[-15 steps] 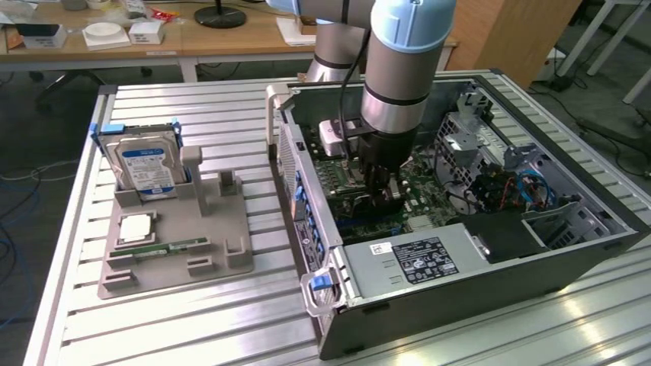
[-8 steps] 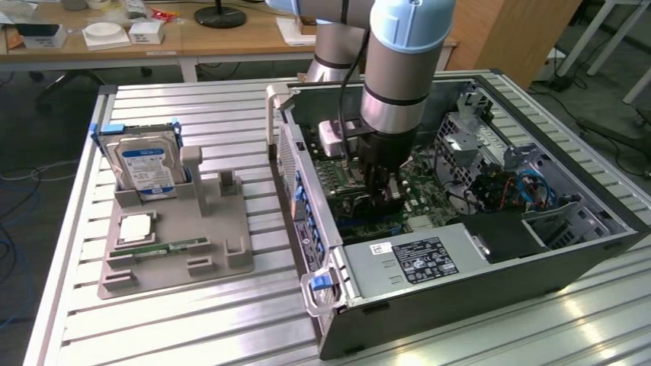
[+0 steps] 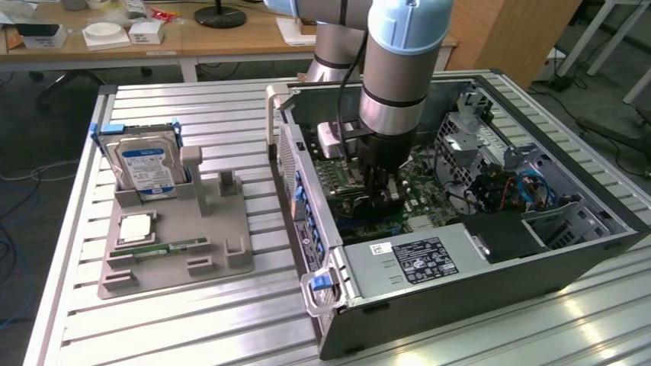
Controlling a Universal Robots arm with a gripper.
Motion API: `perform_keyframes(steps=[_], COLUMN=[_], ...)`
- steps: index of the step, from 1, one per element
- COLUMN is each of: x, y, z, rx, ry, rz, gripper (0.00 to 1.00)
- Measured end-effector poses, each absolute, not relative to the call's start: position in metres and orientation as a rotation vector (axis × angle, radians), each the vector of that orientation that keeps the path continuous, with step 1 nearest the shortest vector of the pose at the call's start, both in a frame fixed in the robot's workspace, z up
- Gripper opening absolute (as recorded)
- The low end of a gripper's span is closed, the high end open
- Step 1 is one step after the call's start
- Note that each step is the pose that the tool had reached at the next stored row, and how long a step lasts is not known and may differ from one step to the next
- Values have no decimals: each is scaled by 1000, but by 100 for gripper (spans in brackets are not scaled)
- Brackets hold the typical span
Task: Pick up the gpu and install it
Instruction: 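Insert the gpu into the slot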
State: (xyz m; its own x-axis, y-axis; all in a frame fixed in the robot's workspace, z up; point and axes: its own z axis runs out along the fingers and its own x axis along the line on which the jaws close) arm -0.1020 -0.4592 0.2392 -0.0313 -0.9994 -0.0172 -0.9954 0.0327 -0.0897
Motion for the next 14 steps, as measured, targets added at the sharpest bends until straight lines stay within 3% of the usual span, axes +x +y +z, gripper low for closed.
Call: perform_keyframes(steps=[14], x=[-102], y=[-459], z=[236], rx=[-2132], ry=[2202], rz=[-80], gripper=[26])
